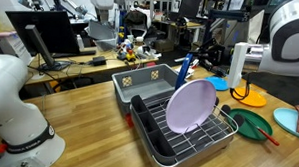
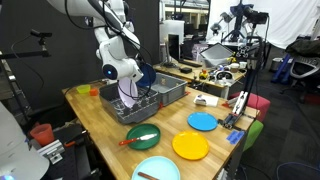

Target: Put the blue plate on the dish rack

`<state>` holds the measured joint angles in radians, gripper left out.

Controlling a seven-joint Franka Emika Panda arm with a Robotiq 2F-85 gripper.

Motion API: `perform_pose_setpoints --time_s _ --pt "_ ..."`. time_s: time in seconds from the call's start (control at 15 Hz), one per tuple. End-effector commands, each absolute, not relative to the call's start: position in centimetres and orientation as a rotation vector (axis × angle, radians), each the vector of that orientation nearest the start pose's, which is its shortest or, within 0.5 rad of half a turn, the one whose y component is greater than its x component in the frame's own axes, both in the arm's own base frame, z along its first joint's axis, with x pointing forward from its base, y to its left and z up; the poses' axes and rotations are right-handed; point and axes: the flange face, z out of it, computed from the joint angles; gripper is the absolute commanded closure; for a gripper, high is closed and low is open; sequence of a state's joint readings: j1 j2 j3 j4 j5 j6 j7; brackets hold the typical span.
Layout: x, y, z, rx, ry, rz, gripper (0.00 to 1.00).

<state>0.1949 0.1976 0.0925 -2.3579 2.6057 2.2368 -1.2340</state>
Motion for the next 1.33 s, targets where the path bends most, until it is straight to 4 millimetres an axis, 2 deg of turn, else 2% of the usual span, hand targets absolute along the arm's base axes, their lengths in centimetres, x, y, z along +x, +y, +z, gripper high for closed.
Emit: perform_pose_setpoints --time_s 0.0,0.6,0.67,1.0,1.27 --pt "49.4 16.2 25.5 -1.557 0.779 -0.591 0.93" --pt "49.4 16.2 25.5 -1.557 0.780 -0.592 0.93" --pt "49.5 16.2 25.6 -1.562 0.785 -0.592 0.98" --pt "50.0 15.1 26.0 -1.543 0.821 -0.595 0.98" --pt "49.9 15.1 25.9 -1.525 0.857 -0.561 0.98"
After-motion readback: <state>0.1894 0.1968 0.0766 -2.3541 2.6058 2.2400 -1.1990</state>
